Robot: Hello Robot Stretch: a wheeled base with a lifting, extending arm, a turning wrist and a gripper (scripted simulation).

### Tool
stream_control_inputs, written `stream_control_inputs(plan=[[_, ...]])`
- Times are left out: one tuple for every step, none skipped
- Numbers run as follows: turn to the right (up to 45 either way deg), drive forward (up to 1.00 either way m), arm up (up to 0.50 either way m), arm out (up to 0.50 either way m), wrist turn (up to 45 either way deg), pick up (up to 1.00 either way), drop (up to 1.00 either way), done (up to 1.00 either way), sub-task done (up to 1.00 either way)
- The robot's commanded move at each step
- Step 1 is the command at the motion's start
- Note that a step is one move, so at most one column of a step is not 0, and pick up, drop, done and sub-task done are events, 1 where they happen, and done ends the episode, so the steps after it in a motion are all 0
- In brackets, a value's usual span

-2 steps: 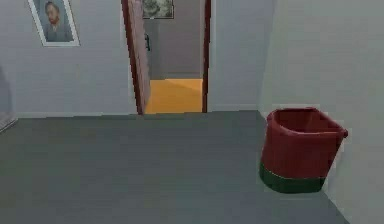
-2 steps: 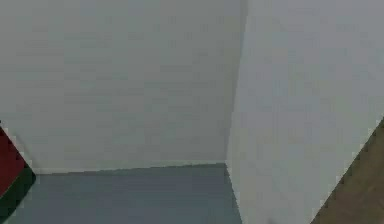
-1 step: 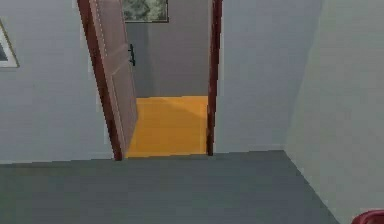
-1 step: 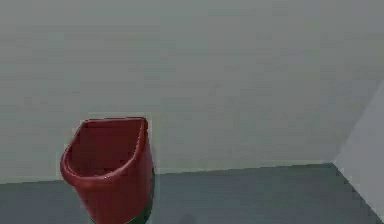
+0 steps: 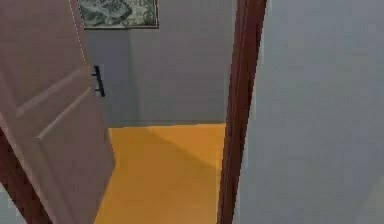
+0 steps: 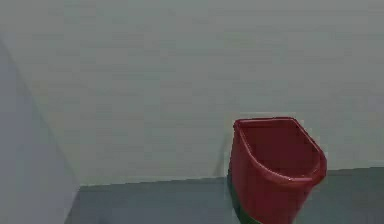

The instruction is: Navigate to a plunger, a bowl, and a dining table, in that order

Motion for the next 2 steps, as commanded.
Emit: stream_control_inputs(plan=[[0.0, 0.70, 0.00, 0.00, 0.0, 0.00, 0.00, 0.00, 0.00], [-6.0, 0.00, 0.00, 0.00, 0.0, 0.00, 0.00, 0.00, 0.00]])
